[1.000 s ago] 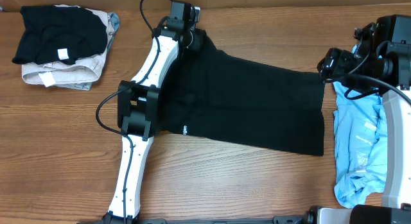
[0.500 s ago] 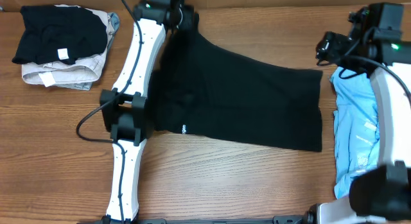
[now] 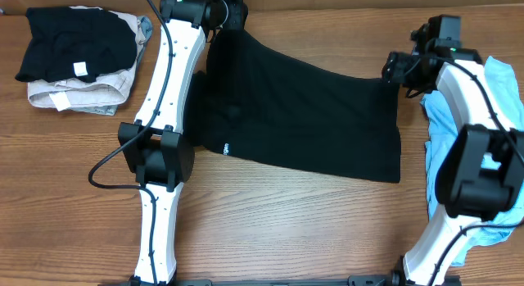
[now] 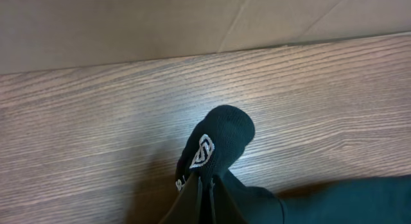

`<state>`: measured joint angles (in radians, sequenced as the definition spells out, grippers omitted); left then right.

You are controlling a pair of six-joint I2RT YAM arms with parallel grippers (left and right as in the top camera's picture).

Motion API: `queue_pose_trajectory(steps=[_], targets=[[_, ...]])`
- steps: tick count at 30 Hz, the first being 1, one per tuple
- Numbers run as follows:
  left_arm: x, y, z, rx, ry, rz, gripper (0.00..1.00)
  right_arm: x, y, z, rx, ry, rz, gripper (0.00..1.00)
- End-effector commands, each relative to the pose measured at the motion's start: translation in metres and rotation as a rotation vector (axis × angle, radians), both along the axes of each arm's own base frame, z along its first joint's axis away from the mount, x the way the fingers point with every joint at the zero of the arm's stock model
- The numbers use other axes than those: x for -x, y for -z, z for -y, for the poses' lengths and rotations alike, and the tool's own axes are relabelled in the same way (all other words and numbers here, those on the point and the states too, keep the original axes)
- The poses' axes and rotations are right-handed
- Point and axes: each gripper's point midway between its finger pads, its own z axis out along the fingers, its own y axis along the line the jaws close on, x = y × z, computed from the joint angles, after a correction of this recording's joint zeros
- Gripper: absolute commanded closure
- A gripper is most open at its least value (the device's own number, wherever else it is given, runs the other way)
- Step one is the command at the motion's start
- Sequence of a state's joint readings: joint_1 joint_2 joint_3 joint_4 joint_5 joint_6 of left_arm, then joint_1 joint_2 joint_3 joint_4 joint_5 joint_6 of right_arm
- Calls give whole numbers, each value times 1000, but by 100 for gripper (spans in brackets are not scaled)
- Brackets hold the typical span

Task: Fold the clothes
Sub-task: 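Fold the shirt's top half down over the bottom with both grippers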

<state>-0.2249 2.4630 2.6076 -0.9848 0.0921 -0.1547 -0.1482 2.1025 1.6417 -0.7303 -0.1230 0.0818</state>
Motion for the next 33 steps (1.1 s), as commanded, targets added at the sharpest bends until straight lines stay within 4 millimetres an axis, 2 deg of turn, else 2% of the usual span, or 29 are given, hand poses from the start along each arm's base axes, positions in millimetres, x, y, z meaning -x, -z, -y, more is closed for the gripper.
queue_pose_trajectory(steps=[1,13,22,23,26,32,33], targets=[[-1,-13,-5,-13,-18,29,96,-1,25,-1,0,9,-36,26],[2,-9,-6,-17,-18,11,96,-5,63,1,-3,25,-71,36],[6,-5,-7,-23,-18,-11,96,-19,59,3,5,27,-11,43],[6,-5,-7,-23,-18,-12,96,-20,58,4,5,26,-6,46],[6,-5,-7,-24,-18,-15,96,-21,58,4,6,26,-1,66],[8,-4,-8,-26,-19,-22,96,-22,50,7,6,32,8,90],[8,-3,-8,-26,-19,-23,96,-22,46,7,7,32,9,91]])
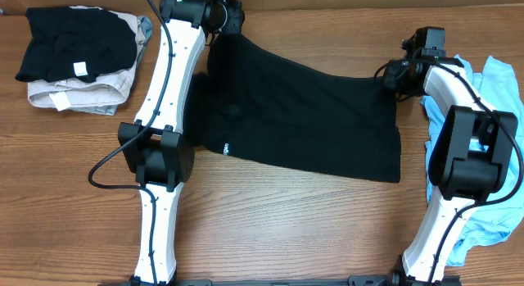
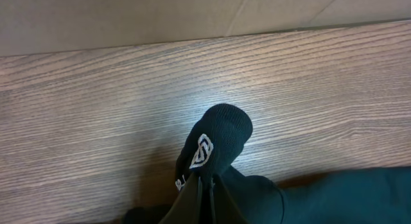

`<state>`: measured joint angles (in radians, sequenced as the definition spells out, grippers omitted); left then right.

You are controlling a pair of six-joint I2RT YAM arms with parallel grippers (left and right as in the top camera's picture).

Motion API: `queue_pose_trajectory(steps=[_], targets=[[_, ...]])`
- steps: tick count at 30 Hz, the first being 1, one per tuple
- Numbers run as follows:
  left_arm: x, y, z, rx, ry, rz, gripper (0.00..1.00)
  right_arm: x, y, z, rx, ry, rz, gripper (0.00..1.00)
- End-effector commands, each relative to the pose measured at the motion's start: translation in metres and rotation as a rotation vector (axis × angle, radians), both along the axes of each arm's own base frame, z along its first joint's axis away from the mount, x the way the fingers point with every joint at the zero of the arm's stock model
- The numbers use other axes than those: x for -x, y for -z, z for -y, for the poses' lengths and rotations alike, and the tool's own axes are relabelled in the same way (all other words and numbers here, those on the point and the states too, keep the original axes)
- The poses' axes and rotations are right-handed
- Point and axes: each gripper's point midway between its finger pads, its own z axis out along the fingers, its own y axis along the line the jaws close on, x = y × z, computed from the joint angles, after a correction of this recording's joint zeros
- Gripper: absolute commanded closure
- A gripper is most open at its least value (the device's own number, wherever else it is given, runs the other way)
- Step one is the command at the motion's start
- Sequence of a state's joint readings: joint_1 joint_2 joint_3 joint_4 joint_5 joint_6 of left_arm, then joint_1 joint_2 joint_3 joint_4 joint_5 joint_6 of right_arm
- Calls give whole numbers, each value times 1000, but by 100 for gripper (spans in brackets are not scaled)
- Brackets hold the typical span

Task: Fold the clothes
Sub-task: 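Fold the shirt's top half down over the bottom with both grippers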

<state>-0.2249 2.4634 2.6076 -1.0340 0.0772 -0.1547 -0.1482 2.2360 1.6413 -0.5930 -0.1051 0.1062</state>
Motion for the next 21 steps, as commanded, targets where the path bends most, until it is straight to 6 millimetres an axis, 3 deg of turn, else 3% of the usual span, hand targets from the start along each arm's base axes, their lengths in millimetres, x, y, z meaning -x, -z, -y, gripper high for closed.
queue_pose_trajectory(steps=[1,7,15,21], targets=[[-1,-12,-5,-5,-11,22,96,-2,-11,2,2,3,14,92],[5,-5,-14,-46,-13,-9,96,3,-51,11,4,22,29,96],[22,8,-29,-78,-11,-99,96,35,-89,14,-57,7,-7,96],[38,5,-39,-97,-5,-151,96,59,-118,11,-83,9,-26,96]])
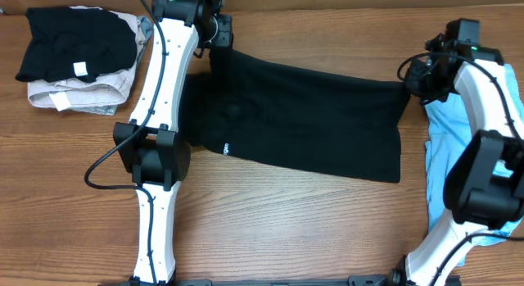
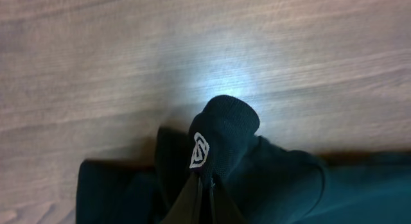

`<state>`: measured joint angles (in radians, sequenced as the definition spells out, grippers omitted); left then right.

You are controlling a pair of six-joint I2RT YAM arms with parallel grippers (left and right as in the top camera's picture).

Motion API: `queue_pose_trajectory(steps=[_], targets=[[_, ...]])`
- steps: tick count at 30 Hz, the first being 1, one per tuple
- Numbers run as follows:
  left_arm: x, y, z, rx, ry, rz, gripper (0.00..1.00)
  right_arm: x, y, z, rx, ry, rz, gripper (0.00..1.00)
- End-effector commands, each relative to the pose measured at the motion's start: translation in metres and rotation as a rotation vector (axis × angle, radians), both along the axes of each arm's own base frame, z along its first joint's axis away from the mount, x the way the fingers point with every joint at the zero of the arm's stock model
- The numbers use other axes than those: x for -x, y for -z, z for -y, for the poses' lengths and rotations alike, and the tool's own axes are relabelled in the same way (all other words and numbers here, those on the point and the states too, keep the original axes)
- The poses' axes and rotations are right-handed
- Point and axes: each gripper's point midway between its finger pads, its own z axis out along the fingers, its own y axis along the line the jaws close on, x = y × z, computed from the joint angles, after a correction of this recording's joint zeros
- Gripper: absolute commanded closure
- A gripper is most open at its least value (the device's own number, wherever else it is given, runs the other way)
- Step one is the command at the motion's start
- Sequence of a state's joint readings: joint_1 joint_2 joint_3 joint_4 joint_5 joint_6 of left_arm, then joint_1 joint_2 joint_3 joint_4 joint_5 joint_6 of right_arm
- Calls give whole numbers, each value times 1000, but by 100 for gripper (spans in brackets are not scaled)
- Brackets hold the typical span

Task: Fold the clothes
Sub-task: 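Fold the shirt's top half down over the bottom with both grippers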

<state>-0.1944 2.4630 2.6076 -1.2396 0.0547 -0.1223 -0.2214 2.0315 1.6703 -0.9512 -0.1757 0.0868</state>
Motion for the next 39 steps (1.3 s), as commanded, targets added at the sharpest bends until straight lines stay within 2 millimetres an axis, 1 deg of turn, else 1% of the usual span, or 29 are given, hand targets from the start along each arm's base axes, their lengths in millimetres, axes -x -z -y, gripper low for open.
queue_pose_trajectory(steps=[1,3,5,8,11,13,17,23,27,30,32,37,39], targets=[[4,-24,-9,-22,20,36,96,1,-43,-3,-6,-17,73,96],[11,-28,-10,-28,28,23,96,12,-44,-6,-18,-17,38,96],[21,-29,-12,-33,29,-9,96,23,-41,-9,-36,-18,-6,96],[39,-21,-12,-40,37,-89,96,39,-35,-13,-54,-12,-77,96],[62,-10,-14,-70,71,-187,96,50,-28,-16,-72,10,-128,96],[71,-6,-18,-89,73,-229,96,55,-22,-17,-77,13,-150,96],[83,-3,-26,-118,64,-282,96,63,-10,-17,-83,18,-179,96],[102,-1,-28,-130,69,-358,96,70,2,-18,-86,19,-203,96],[106,5,-26,-135,77,-380,96,71,3,-18,-87,19,-207,96],[113,17,-25,-143,82,-428,96,73,3,-19,-88,19,-215,96],[121,28,-25,-148,86,-478,96,74,3,-19,-90,19,-221,96],[151,64,-32,-175,89,-642,96,82,4,-21,-97,20,-253,96],[160,73,-34,-184,90,-686,96,88,4,-22,-103,20,-279,96]])
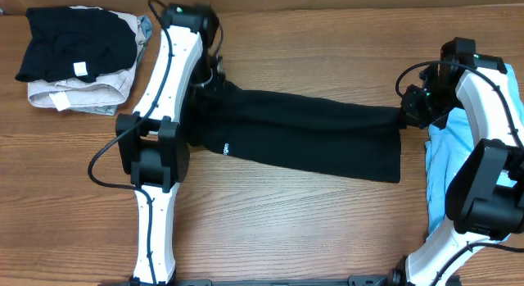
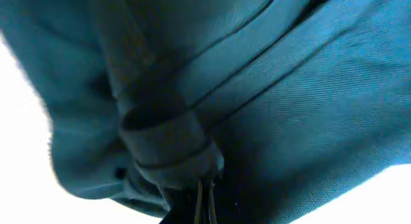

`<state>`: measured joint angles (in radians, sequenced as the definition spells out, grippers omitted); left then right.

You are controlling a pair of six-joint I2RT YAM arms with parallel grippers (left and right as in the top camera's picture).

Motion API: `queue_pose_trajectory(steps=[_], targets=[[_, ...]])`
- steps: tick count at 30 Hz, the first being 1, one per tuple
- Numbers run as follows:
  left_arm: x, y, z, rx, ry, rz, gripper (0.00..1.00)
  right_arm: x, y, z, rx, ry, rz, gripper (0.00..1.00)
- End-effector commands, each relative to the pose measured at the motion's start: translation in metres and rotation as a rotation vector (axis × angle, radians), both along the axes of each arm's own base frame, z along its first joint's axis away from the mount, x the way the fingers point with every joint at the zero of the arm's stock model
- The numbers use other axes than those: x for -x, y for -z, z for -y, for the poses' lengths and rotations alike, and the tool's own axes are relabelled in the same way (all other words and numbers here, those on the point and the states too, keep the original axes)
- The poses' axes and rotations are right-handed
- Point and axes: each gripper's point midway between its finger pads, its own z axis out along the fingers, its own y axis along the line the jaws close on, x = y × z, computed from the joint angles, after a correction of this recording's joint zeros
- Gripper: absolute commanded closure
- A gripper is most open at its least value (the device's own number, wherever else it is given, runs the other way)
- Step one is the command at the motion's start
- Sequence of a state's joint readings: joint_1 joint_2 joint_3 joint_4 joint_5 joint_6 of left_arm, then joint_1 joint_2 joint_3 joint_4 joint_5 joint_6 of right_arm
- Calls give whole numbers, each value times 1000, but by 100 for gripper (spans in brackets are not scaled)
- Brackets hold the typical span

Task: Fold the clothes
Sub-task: 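Fold the shirt's top half down over the bottom with both grippers, then release the folded strip and lift the left gripper away to the left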

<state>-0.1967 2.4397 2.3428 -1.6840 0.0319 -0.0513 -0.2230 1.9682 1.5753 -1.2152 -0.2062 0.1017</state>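
Observation:
A black garment (image 1: 311,134) lies as a long band across the middle of the table, its far edge drawn toward the front. My left gripper (image 1: 214,79) is shut on the garment's far left corner. My right gripper (image 1: 409,112) pinches the far right corner. In the left wrist view the dark cloth (image 2: 289,89) fills the frame, and a bunched fold sits right at the left gripper (image 2: 205,193), whose jaws are pressed together. The table is hidden in that view.
A stack of folded clothes (image 1: 78,56), black on beige, sits at the far left. A light blue garment (image 1: 491,163) lies along the right side under my right arm. The wooden table (image 1: 286,229) stretches in front of the black garment.
Both grippers have moved toward the front with the garment's far corners. The black cloth now covers a narrower band, and the left wrist view went from wood and cloth to cloth only.
At first both grippers held the black garment's far corners near the back of the table, with the cloth spread wide. They stayed there a second later. Then both were a little nearer the front, and now the far edge sits over the garment's middle.

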Motion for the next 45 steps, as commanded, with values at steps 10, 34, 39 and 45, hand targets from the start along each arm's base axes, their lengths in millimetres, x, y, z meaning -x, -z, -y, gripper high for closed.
queue_pose_trajectory(steps=[10,34,39,45], targets=[[20,2,10,63,98,-65,76,26,-8,-3,-21,7,-84,52],[-31,-209,-36,55,-134,658,0,19,43,3,24,-22,-2,47],[-33,-258,-40,84,-157,833,0,25,64,3,37,-21,6,35],[-32,-256,-41,78,-157,824,0,42,85,-1,26,-10,-22,25]])
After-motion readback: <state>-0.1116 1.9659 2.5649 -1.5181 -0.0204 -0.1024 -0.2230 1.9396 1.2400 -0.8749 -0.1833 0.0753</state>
